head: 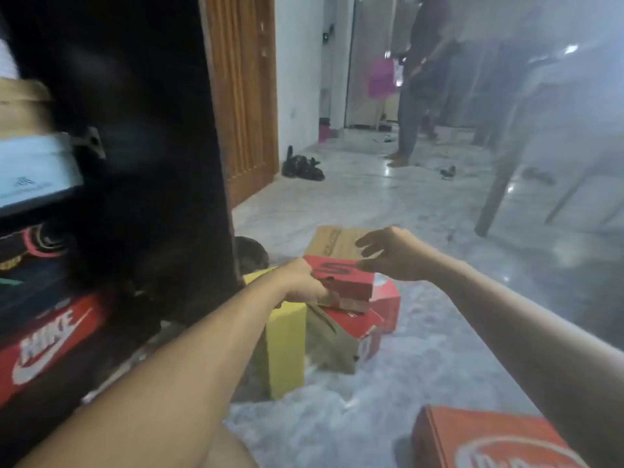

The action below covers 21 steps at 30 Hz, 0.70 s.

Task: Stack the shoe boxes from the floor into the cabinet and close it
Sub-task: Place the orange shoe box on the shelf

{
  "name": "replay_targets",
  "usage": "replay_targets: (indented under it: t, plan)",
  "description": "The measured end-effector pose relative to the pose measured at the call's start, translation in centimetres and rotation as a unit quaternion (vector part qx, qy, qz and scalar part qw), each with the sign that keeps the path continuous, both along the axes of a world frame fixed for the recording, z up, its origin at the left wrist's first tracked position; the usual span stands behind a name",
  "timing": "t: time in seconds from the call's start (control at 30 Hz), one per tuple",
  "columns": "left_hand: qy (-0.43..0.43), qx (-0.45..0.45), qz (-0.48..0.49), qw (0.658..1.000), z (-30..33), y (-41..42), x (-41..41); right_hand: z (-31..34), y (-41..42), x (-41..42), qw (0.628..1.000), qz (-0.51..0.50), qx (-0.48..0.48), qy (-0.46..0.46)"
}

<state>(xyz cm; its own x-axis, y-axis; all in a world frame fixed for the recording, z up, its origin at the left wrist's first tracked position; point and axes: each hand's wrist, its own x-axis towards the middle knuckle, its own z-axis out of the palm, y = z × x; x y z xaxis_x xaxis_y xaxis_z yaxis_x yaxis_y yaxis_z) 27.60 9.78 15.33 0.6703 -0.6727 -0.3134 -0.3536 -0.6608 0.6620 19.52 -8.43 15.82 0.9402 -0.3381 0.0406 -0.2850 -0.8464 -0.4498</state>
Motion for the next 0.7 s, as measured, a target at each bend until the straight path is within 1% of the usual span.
replay_targets:
  t: [0.13,0.23,0.3,0.37,0.47,0.57,0.67,0.7]
  plan:
    - [0.032,0.002,-0.013,0.999,-5.8,-4.9,-5.6,-5.1,-5.4,-8.4,0.994,-0.088,0.02,0.053]
    - [0.079,0.004,-0.043,0.996,-10.7,-7.8,-9.4,-9.4,-8.6,-14.1,0.983,-0.147,0.052,0.093]
    - [0.11,0.011,-0.051,0.993,-13.1,-9.0,-12.4,-12.4,-10.4,-17.5,0.971,-0.19,0.078,0.12]
    - [0.137,0.012,-0.047,0.989,-15.6,-9.5,-15.1,-15.4,-11.9,-20.9,0.957,-0.238,0.082,0.145]
    - [0.198,0.025,-0.012,0.98,-19.2,-9.0,-18.6,-20.0,-13.4,-25.7,0.93,-0.298,0.082,0.2]
    - [0.247,0.057,-0.006,0.967,-22.0,-8.1,-19.9,-23.6,-14.3,-29.9,0.905,-0.347,0.107,0.22]
    - [0.253,0.084,0.004,0.964,-23.5,-8.1,-19.4,-26.1,-15.0,-33.1,0.883,-0.393,0.123,0.225]
    - [0.252,0.09,0.01,0.964,-23.8,-8.2,-19.2,-26.8,-15.3,-34.0,0.881,-0.401,0.125,0.22]
